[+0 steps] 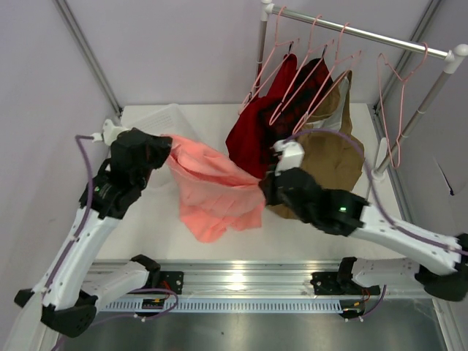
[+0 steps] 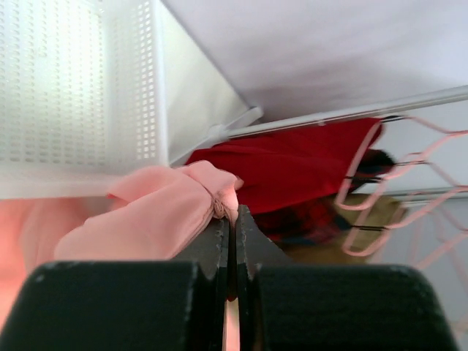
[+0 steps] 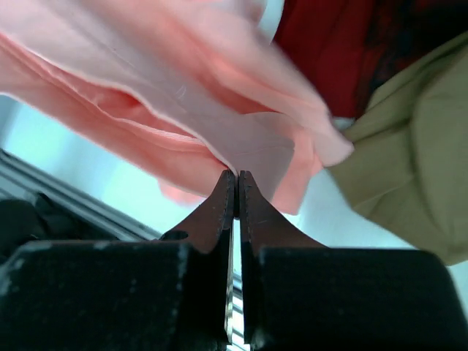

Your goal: Place the skirt on the hanger

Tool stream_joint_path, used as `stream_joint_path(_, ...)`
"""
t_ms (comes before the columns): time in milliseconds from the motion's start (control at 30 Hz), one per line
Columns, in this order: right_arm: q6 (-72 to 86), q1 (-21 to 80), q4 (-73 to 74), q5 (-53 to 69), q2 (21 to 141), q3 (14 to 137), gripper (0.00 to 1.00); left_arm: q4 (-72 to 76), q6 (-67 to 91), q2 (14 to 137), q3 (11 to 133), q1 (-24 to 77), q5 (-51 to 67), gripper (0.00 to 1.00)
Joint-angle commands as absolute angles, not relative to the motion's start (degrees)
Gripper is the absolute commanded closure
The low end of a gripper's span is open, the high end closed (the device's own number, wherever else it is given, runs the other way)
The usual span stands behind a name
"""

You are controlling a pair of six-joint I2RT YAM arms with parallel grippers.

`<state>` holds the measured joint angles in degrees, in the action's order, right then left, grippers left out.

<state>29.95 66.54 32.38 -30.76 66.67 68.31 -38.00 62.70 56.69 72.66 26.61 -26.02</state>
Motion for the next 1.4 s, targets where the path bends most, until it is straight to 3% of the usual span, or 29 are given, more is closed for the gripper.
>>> stream_joint_path(0, 28.7, 63.6, 37.3, -35.8, 56.4, 68.4, 1.0, -42.7, 69.8, 51.4, 77.3, 26.0, -29.5, 1.0)
stream_joint_path(300, 25.1, 55.9, 44.8, -26.8, 48.5, 60.8, 1.0, -52.6, 81.6, 46.4, 68.2, 26.0, -28.4, 1.0)
stream_joint_path(500, 27.1, 52.2, 36.1, -19.4, 48.0, 48.2, 1.0, -48.7, 82.4, 46.8, 54.4, 26.1, -22.2, 1.0)
stream_joint_path(700, 26.5, 47.5, 31.5, -13.2, 50.0, 45.5, 1.0, -42.2, 78.7, 44.3, 45.9, 26.2, -20.4, 1.0)
stream_joint_path(800, 25.7, 46.7, 32.4, -6.2, 54.1, 49.6, 0.8, -38.9, 74.6, 43.9, 45.2, 26.2, -19.3, 1.0)
stream_joint_path(833, 24.6, 46.8, 33.0, -4.4, 55.1, 53.4, 0.63, -38.2, 73.3, 44.1, 45.3, 26.3, -18.8, 1.0)
stream_joint_path(933, 22.9, 48.3, 32.8, 1.6, 58.0, 58.6, 0.38, -37.6, 70.3, 45.2, 45.8, 26.3, -17.2, 1.0)
stream_joint_path(1167, 15.7, 54.7, 20.4, 3.2, 63.9, 64.2, 0.27, -38.3, 69.8, 44.1, 46.1, 26.3, -17.1, 1.0)
stream_joint_path(1367, 9.9, 60.2, 11.2, 4.5, 78.6, 68.9, 0.22, -42.7, 70.2, 42.8, 48.7, 26.3, -19.5, 1.0)
